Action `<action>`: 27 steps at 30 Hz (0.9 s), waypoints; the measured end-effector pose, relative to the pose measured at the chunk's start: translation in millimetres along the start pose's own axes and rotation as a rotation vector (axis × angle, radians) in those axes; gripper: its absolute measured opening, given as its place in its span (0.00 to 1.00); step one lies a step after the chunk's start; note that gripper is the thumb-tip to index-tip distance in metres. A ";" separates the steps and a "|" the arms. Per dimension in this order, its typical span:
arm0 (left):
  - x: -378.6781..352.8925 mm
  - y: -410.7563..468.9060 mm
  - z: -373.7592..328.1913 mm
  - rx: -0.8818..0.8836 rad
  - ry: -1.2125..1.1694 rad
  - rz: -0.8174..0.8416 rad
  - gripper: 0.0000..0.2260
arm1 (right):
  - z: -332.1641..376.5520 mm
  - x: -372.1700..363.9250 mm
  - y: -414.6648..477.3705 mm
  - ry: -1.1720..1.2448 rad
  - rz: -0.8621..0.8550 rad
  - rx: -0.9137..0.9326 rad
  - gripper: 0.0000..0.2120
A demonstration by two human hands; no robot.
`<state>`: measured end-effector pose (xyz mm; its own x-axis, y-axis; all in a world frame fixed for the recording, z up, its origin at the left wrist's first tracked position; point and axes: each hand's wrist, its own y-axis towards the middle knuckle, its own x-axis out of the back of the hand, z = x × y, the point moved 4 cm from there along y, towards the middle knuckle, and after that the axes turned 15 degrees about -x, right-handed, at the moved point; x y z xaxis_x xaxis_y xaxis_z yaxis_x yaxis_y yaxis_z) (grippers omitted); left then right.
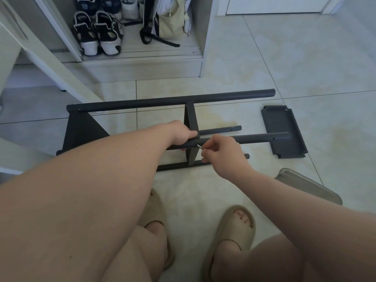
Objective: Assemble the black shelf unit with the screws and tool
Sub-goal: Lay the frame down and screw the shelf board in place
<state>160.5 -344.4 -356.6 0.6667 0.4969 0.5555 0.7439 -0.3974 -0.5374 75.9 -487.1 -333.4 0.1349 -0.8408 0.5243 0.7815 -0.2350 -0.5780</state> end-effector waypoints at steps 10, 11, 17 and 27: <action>-0.7 -1.9 -4.0 -0.012 0.016 0.027 0.19 | 1.3 2.2 1.5 0.059 -0.024 -0.009 0.08; -0.8 -2.2 -4.6 -0.016 0.016 0.028 0.19 | 1.4 1.8 1.4 0.058 -0.015 -0.011 0.08; -0.2 -3.6 -5.7 -0.011 0.044 0.038 0.19 | -0.4 -2.4 0.3 0.002 0.004 0.002 0.10; -0.8 -4.1 -5.3 -0.009 0.050 0.045 0.19 | -0.8 -5.7 0.6 -0.036 -0.020 -0.007 0.10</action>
<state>157.2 -347.3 -351.5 0.7005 0.4393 0.5625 0.7137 -0.4253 -0.5566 75.1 -482.9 -337.3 0.1415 -0.8178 0.5578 0.7801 -0.2547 -0.5714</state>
